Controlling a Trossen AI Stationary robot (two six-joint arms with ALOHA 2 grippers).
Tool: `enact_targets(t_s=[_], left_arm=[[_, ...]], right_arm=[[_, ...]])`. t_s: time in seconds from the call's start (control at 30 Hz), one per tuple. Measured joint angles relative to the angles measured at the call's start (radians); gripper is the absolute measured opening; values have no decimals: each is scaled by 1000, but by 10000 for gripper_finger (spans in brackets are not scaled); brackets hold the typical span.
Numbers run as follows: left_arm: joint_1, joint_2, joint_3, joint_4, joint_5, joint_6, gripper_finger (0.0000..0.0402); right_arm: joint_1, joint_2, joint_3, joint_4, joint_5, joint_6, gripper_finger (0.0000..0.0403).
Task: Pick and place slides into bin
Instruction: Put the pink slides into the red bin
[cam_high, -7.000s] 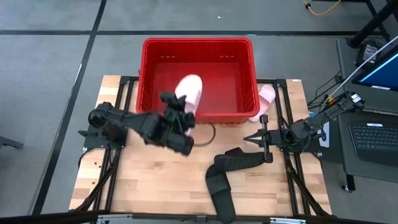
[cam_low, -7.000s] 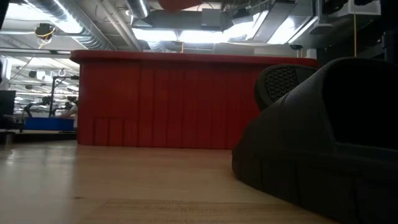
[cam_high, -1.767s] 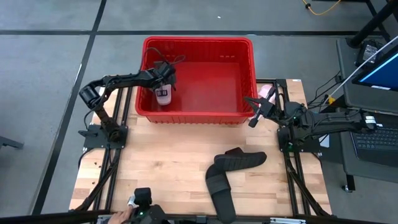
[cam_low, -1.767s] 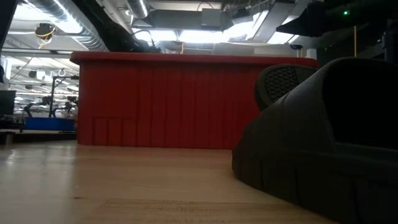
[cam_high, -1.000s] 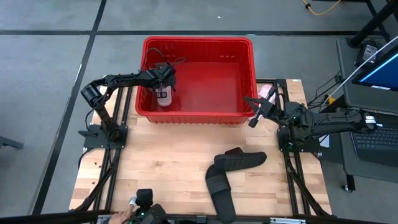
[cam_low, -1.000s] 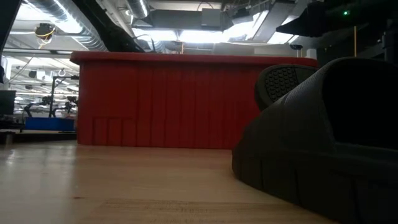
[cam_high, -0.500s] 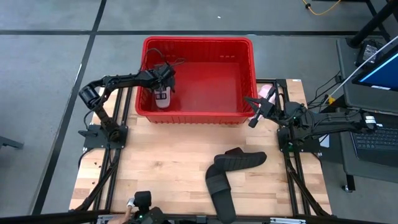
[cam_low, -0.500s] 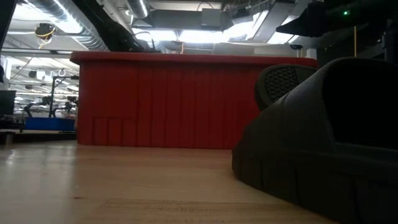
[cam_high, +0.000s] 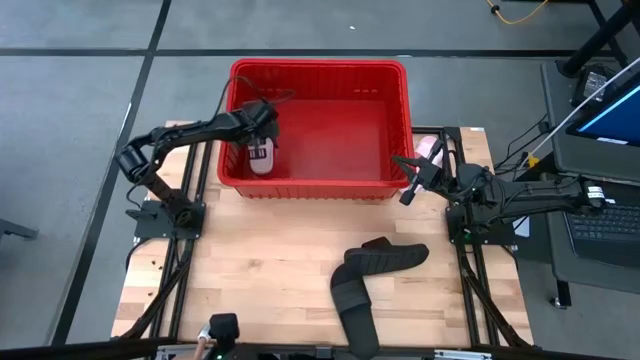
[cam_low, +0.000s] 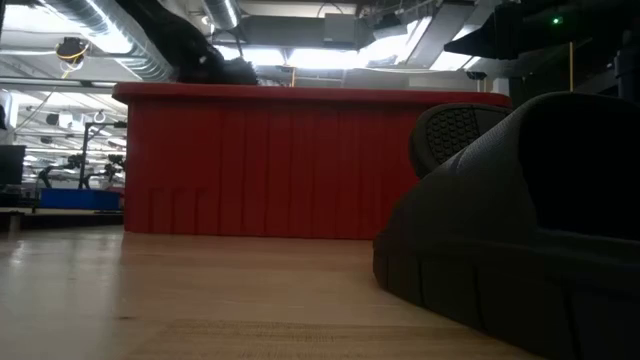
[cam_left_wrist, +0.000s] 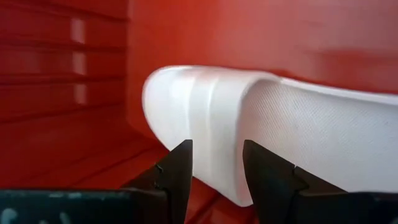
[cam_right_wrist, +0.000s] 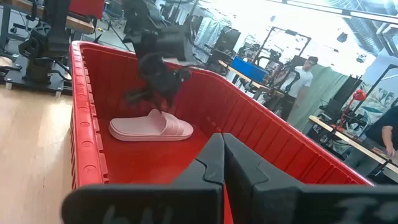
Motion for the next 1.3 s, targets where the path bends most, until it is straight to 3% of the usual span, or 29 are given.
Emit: enact_targets(t_s=[0.37, 0.63, 1.07, 1.3], left_arm=[[-72, -183, 0, 12, 1, -25, 136], [-150, -291, 0, 45, 3, -101, 131], [-287, -398, 0, 96, -34, -115, 126], [-372, -432, 0, 103, -21, -159, 101]], right_arm=[[0, 0, 0, -8, 0, 1, 7], [0, 0, 0, -119, -1, 77, 7], [0, 0, 0, -118, -1, 50, 7], [0, -5, 0, -119, 0, 25, 7]])
